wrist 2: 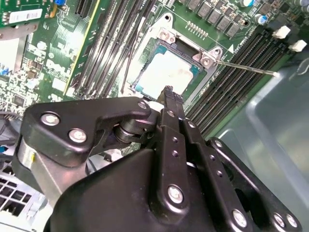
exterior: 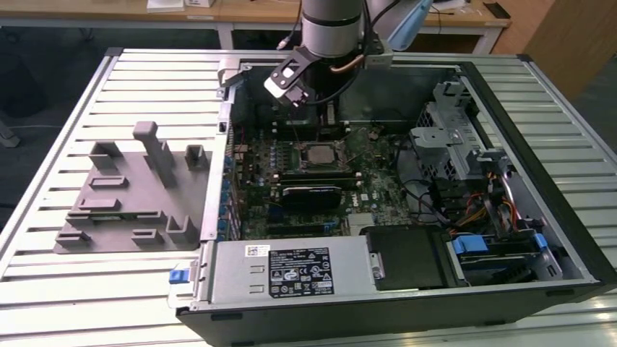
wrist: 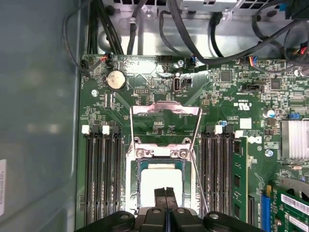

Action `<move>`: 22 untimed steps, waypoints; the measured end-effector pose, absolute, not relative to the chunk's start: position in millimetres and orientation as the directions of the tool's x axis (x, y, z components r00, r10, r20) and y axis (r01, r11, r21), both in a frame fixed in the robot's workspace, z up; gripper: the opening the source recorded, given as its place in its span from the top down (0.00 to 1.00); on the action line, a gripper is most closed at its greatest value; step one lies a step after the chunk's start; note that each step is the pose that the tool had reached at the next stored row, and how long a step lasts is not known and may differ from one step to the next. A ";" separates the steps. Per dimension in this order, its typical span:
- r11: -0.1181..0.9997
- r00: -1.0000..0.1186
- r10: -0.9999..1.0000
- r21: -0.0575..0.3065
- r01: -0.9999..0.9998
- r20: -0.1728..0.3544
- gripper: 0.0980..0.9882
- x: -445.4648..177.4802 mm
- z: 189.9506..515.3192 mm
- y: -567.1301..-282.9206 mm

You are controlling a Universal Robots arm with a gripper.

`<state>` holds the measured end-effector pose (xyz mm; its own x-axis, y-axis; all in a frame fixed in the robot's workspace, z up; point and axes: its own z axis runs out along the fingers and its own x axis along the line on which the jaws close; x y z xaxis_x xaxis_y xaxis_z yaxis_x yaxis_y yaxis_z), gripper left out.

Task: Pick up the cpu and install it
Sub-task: 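Place the cpu into insertion slot, then close the cpu cover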

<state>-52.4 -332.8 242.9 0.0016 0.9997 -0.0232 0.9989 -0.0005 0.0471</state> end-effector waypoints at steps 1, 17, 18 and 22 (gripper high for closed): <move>-0.001 0.002 1.000 0.047 0.999 -0.023 0.99 -52.4 244.2 -332.8; -0.001 0.002 1.000 0.048 0.999 -0.023 0.99 -52.5 249.2 -332.8; -0.001 0.002 1.000 0.048 0.999 -0.023 0.99 -52.5 249.9 -332.8; -0.001 0.002 1.000 0.048 0.999 -0.023 0.99 -52.5 253.9 -332.8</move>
